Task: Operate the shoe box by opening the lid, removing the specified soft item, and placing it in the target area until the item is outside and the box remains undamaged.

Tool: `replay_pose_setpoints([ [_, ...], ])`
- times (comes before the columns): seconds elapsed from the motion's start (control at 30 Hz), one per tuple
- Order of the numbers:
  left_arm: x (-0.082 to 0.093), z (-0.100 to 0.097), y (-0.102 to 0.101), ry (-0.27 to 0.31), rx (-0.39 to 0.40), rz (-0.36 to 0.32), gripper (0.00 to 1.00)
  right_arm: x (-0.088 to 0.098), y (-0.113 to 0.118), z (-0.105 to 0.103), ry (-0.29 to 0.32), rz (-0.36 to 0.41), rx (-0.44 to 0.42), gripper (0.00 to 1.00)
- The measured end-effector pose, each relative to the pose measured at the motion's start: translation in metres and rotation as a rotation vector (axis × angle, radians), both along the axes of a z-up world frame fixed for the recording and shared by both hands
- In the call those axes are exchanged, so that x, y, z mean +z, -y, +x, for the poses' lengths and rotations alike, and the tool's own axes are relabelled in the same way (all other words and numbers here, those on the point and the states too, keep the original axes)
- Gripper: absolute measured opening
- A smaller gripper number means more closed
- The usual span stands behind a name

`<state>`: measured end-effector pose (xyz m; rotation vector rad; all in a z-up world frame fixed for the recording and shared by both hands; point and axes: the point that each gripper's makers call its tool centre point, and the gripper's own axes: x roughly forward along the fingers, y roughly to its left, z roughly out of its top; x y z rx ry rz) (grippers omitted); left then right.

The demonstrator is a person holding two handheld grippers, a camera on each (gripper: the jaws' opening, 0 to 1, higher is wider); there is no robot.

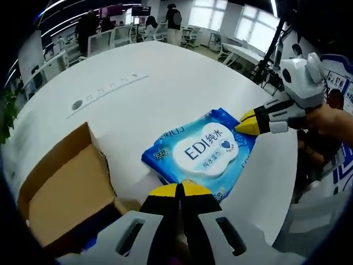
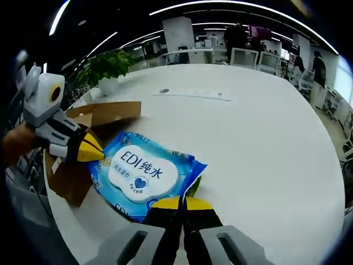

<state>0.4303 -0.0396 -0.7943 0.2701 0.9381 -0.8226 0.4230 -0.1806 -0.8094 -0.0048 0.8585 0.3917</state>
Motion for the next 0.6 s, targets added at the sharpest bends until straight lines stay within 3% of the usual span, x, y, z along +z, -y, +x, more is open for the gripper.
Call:
replay_pose_setpoints([
  [0.33,-0.012,-0.001,0.002,0.097,-0.14,0.171,0.0,-0.008,0.001,0.001,-0.004,-0.022,-0.001,0.0],
  [0.6,-0.014,-0.002,0.003,0.143,-0.163,0.191,0.0,-0.008,0.002,0.001,-0.006,0.002,-0.028,0.0],
])
